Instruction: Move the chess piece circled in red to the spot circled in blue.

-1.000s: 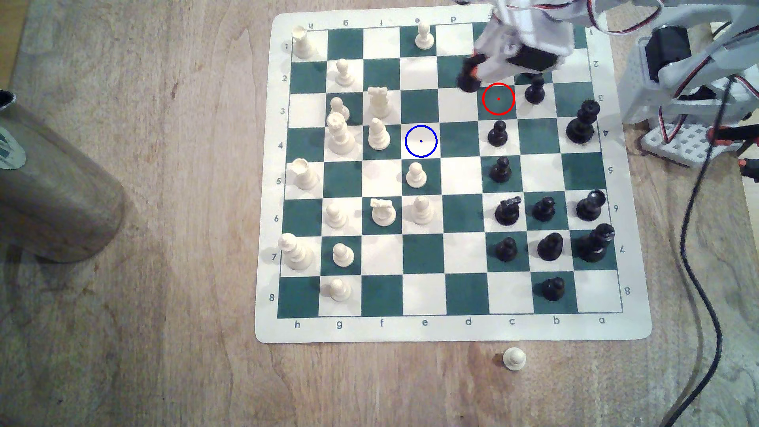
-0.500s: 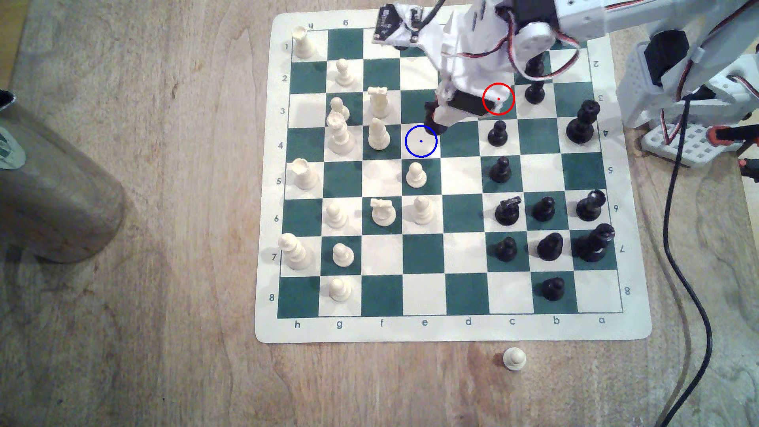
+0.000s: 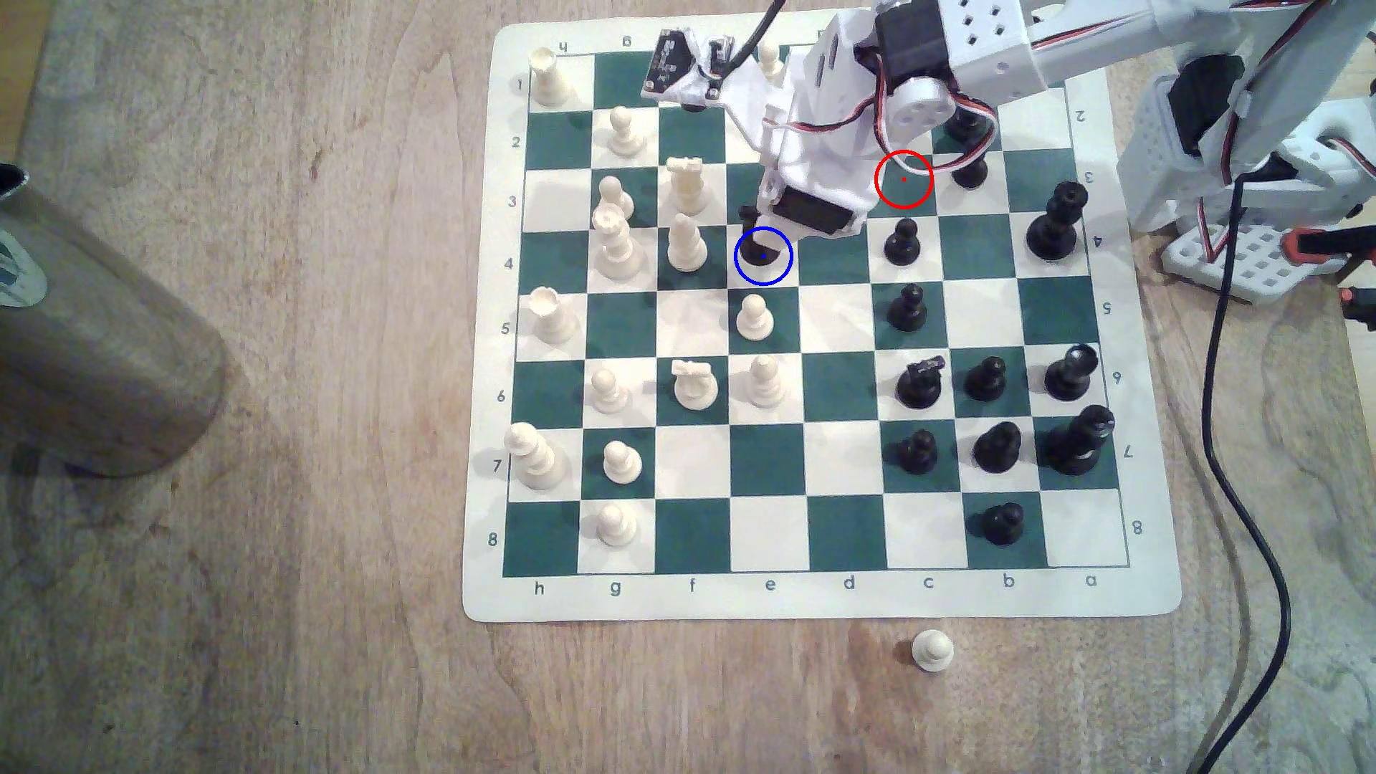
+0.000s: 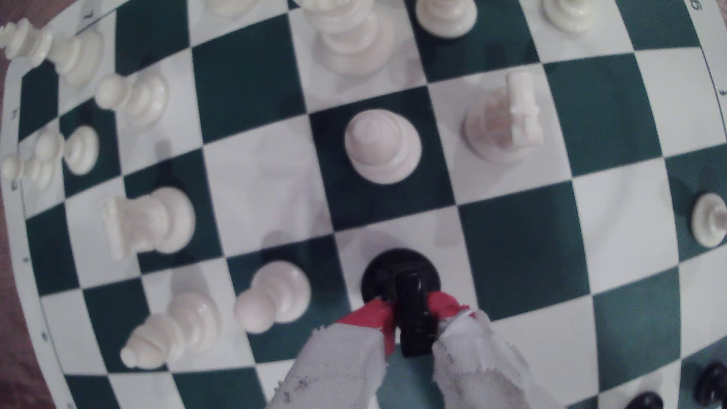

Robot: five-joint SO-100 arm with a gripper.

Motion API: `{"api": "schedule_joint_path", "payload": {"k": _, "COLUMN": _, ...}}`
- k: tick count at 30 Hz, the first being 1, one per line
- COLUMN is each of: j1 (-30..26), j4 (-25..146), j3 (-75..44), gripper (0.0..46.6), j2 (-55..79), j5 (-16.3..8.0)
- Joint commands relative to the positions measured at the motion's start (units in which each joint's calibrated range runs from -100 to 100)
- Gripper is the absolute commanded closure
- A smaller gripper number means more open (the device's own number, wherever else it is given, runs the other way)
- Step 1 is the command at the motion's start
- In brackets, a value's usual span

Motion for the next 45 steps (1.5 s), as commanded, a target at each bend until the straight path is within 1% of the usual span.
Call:
{"api": "schedule_joint_path", "payload": {"k": 1, "j1": -0.57, "j4": -1.16, "j3": -5.19, "gripper": 46.3, "j2": 0.42, "j5": 0.0}}
{"api": "schedule_joint_path", "payload": {"k": 19, "j1": -0.34, "j4": -2.06, "j3": -4.91, "gripper": 46.3, "j2": 2.2, "j5": 0.63}}
{"api": "schedule_joint_path", "payload": {"k": 20, "j1": -0.42, "j4": -2.06, "j3": -4.82, "gripper": 45.9, "j2": 2.2, "j5": 0.83}}
{"api": "schedule_joint_path", "payload": {"k": 21, "j1": -0.42, "j4": -2.06, "j3": -4.64, "gripper": 44.1, "j2": 2.11, "j5": 0.93}}
{"api": "schedule_joint_path", "payload": {"k": 22, "j1": -0.42, "j4": -1.98, "j3": -4.46, "gripper": 41.8, "j2": 2.03, "j5": 1.07}}
{"api": "schedule_joint_path", "payload": {"k": 23, "j1": -0.5, "j4": -1.73, "j3": -4.19, "gripper": 36.6, "j2": 1.86, "j5": 1.47}}
{"api": "schedule_joint_path", "payload": {"k": 25, "j1": -0.57, "j4": -1.08, "j3": -4.19, "gripper": 34.1, "j2": 1.77, "j5": 1.86}}
{"api": "schedule_joint_path", "payload": {"k": 35, "j1": -1.2, "j4": 1.3, "j3": -3.92, "gripper": 32.8, "j2": 1.44, "j5": 2.54}}
{"api": "schedule_joint_path", "payload": {"k": 38, "j1": -1.67, "j4": 2.03, "j3": -3.01, "gripper": 31.8, "j2": 0.25, "j5": 2.78}}
{"api": "schedule_joint_path", "payload": {"k": 45, "j1": -2.45, "j4": 5.23, "j3": -0.47, "gripper": 31.1, "j2": -4.93, "j5": 2.93}}
